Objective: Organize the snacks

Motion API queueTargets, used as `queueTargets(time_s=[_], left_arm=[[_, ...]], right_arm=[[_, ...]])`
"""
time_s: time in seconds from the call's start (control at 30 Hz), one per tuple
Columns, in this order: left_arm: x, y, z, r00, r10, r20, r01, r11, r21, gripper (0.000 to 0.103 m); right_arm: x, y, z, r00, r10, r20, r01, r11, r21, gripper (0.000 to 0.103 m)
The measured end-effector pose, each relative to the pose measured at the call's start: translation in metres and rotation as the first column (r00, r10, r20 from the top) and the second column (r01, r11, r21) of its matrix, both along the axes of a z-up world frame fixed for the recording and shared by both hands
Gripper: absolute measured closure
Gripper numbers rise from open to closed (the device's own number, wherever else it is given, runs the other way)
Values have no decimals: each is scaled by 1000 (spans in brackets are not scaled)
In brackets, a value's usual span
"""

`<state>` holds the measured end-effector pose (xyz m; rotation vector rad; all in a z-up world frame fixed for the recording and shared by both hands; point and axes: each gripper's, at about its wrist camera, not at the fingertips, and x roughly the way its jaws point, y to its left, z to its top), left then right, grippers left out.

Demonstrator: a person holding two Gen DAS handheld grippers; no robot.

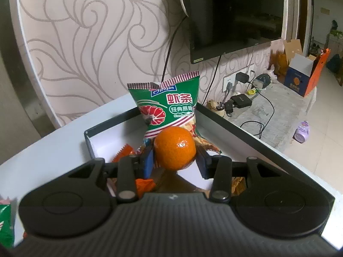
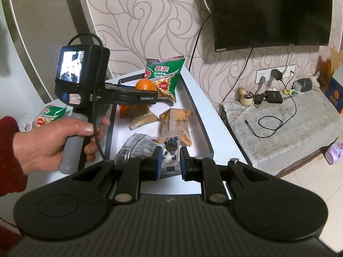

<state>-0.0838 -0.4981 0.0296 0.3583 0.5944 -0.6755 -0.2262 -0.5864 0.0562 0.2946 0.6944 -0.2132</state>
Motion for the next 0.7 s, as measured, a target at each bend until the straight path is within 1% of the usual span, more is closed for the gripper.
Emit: queueTargets(time_s=[0.07,0.1,0.13,0.2,0.33,0.5,0.7], left_arm=[[1,-3,-2,1000,3,-7,-3,1000,6,56],[1,-4,-2,1000,12,-2,-11,1000,10,51],[0,-5,-2,1000,20,10,-20,1000,9,39],[-2,-4,0,999,33,34,-33,999,4,26],[-10,5,8,998,34,55,-32,999,-24,25],[-33,41,19,995,61,80,-55,995,-79,25],[-57,88,28,990,122,74,-113,987,-112,25]], right_arm=[[0,-2,1,1000,8,0,-8,1000,-4,83],[0,-3,1,1000,11,-1,-11,1000,-6,83],[1,-3,0,1000,16,-2,-16,1000,-6,83],[1,-4,1,1000,22,-3,-22,1000,-9,83],[3,-8,0,999,35,-3,-36,999,-11,83],[18,-14,-3,997,74,-4,-74,997,-6,83],[61,-14,-12,989,149,-20,-149,989,7,83]])
